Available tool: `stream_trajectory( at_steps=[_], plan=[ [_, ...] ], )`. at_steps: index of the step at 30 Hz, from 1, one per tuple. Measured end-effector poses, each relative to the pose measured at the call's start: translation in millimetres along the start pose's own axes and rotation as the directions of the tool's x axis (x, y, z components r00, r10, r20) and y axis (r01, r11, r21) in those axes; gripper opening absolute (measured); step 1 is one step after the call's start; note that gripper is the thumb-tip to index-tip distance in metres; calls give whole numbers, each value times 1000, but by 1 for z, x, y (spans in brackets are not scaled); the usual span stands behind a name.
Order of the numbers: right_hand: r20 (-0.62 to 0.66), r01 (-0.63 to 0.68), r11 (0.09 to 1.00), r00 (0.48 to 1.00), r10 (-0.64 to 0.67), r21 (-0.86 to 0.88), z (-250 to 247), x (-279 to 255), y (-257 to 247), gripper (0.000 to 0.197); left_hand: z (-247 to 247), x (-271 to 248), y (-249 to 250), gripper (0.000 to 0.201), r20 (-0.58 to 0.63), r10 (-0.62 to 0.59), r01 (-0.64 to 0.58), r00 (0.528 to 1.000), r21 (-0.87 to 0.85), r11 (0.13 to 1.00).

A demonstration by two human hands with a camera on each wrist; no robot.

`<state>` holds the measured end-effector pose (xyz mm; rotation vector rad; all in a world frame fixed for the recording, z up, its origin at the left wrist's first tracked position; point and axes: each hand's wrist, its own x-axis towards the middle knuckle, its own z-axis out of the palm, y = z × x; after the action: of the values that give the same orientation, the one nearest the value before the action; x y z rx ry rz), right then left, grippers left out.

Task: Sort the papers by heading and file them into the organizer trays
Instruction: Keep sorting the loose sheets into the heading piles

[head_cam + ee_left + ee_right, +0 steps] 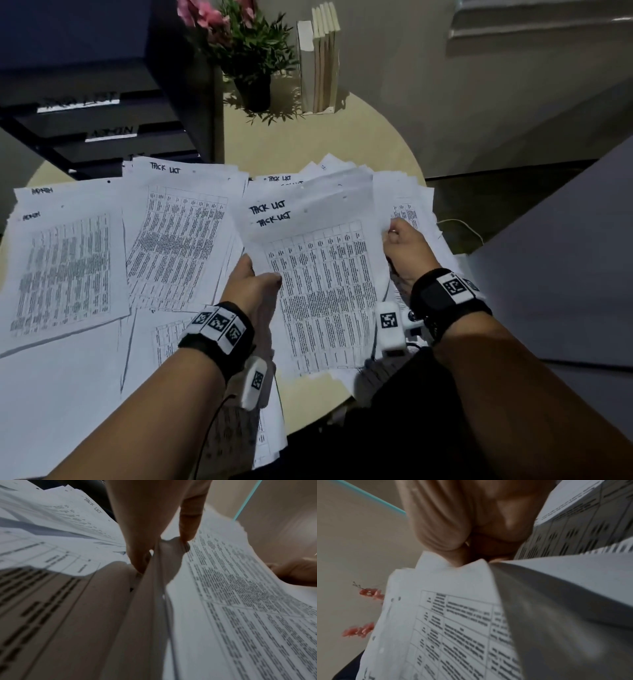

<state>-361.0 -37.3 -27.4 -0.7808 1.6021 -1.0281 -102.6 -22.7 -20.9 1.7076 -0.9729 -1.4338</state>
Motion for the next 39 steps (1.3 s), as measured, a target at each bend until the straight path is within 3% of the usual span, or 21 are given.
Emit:
stream_trajectory(
  at_steps=[3,5,8,12,16,19,22,24,26,28,31,33,35,39],
  plan=[
    [26,11,1000,1000,-11,-3,1,-2,-11,23,-4,6,-1,38,-34,-26,29,999,87,996],
    [-102,-22,998,995,16,-60,-5,6,-7,26,-10,12,-5,44,-128,-27,54,991,208,977],
    [-267,-88,879,963,-46,-468,-17,11,4,30,-18,16,-11,58,-215,-61,126,975,303,945],
    [-222,-84,790,973,-66,-607,-12,16,16,33,-16,16,-11,20,-211,-85,167,974,409,897],
    [-7,104,554,981,-195,-826,-15,25,12,51,-11,17,-9,19,-170,-77,134,982,352,926],
    [145,158,296,987,-67,-942,-24,33,8,74,-11,19,-14,30,-144,-73,112,987,281,953],
    [116,115,100,993,2,-988,-28,38,3,79,-10,19,-14,37,-119,-60,86,991,229,970],
    [95,94,42,995,29,-995,-29,41,-3,73,-9,17,-15,43,-77,-54,66,996,159,985],
    [104,102,85,995,9,-991,-32,44,-11,50,-7,18,-17,49,-45,-58,61,997,66,996],
    [99,113,283,993,-64,-953,-38,46,-21,25,-6,19,-13,51,-56,-66,67,996,19,998],
    [-44,82,673,985,-167,-735,-49,47,-39,40,-10,20,-4,45,-167,-36,33,985,-22,999],
    [-131,109,834,969,-211,-541,-54,40,-52,39,-15,20,1,33,-239,-32,16,970,-68,998],
    [-174,140,886,956,-238,-442,-57,33,-60,20,-21,17,10,28,-278,-53,30,959,-85,996],
    [-230,121,936,952,-204,-330,-58,26,-62,14,-32,25,17,46,-262,-132,85,956,-182,980]
  ],
)
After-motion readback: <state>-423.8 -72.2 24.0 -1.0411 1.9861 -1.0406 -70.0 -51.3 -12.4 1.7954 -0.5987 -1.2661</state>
